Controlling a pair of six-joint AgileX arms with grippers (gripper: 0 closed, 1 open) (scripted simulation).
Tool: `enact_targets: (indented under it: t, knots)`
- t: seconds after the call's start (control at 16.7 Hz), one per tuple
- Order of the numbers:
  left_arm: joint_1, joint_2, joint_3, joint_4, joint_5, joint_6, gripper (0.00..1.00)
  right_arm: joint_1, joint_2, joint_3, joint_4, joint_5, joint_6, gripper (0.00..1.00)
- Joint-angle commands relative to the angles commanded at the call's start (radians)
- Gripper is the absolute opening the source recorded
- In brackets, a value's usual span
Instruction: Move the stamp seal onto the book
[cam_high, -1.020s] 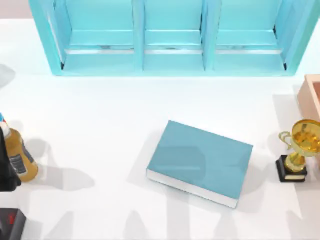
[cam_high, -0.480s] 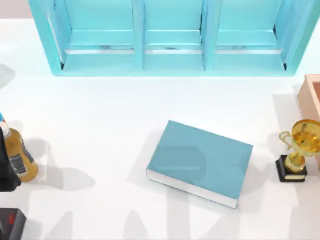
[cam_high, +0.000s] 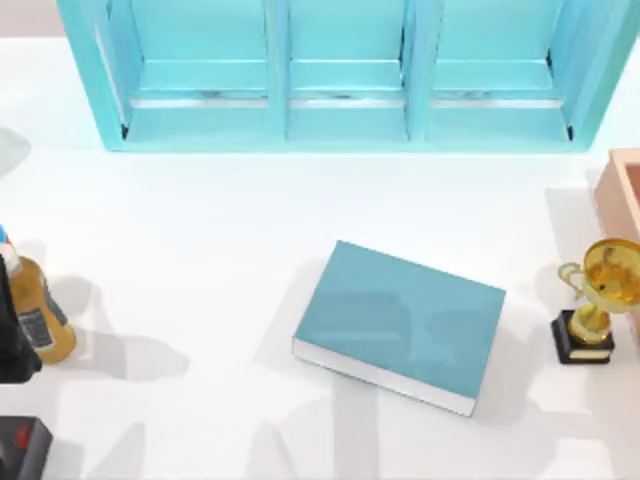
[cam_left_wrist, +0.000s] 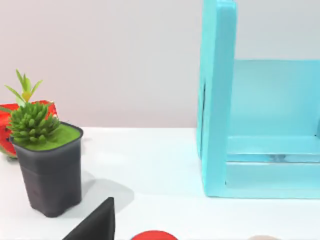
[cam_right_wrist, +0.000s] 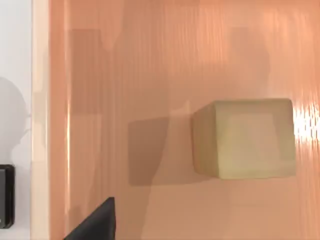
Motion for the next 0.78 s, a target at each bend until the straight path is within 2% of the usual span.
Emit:
enact_targets:
  t: [0.42, 0.78]
  knots:
    - [0.0, 0.0, 0.0, 0.0, 0.0, 0.0, 1.0, -0.071, 0.509, 0.415, -0.332, -0.002, -0.076, 1.0]
    - [0.0, 0.0, 0.0, 0.0, 0.0, 0.0, 1.0, -0.083, 0.591, 0.482, -0.391, -0.003, -0.09, 1.0]
